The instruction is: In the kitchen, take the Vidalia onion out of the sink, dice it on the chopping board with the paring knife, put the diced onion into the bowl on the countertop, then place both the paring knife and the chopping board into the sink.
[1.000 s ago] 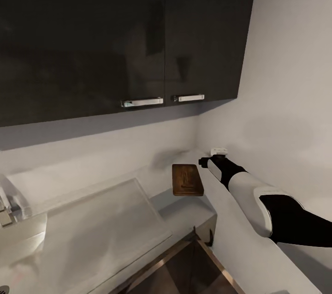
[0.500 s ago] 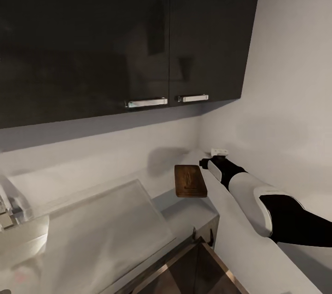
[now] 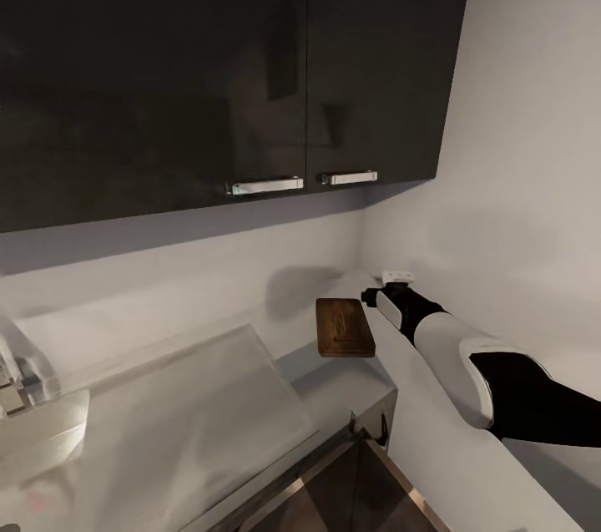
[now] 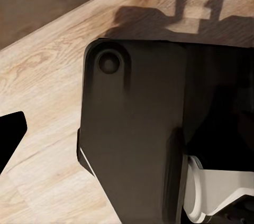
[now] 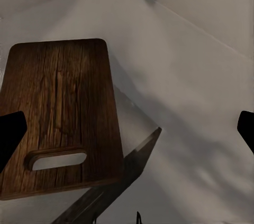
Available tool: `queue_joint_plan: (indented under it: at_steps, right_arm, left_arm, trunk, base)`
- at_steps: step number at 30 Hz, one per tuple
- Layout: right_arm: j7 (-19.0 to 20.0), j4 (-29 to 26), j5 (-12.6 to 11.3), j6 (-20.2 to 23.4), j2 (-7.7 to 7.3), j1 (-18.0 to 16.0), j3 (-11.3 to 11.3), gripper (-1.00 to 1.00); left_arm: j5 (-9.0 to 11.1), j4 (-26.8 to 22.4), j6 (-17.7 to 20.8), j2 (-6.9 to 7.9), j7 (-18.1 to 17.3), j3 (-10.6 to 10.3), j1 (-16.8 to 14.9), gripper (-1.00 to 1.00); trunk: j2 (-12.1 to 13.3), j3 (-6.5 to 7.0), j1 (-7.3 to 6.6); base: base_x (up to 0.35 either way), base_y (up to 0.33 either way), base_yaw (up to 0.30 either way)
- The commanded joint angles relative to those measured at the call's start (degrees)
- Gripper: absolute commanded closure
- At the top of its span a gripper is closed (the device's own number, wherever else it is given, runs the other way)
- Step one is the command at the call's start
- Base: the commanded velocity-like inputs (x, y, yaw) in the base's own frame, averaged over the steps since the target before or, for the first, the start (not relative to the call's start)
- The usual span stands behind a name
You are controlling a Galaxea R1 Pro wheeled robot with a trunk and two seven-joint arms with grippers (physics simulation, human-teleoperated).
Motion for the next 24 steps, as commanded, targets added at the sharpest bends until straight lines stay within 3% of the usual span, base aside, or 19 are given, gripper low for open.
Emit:
queue_joint_plan:
  at_steps: [1, 24]
  right_arm:
    - [-0.3, -0.1, -0.4, 0.2, 0.02, 0.0, 0.1, -1.00]
    - [-0.3, 3.0, -0.5, 0.2, 0.58, 0.1, 0.1, -1.00]
  left_arm:
    - [0.4, -0.1, -0.1, -0.01, 0.0, 0.0, 0.0, -1.00]
    - [0.4, -0.1, -0.1, -0.10, -0.1, 0.0, 0.0, -1.00]
  trunk:
    - [0.0, -0.01, 0.02]
    - [0.0, -0.01, 0.02]
  base:
    - [0.000, 0.000, 0.000]
    - [0.000, 0.000, 0.000]
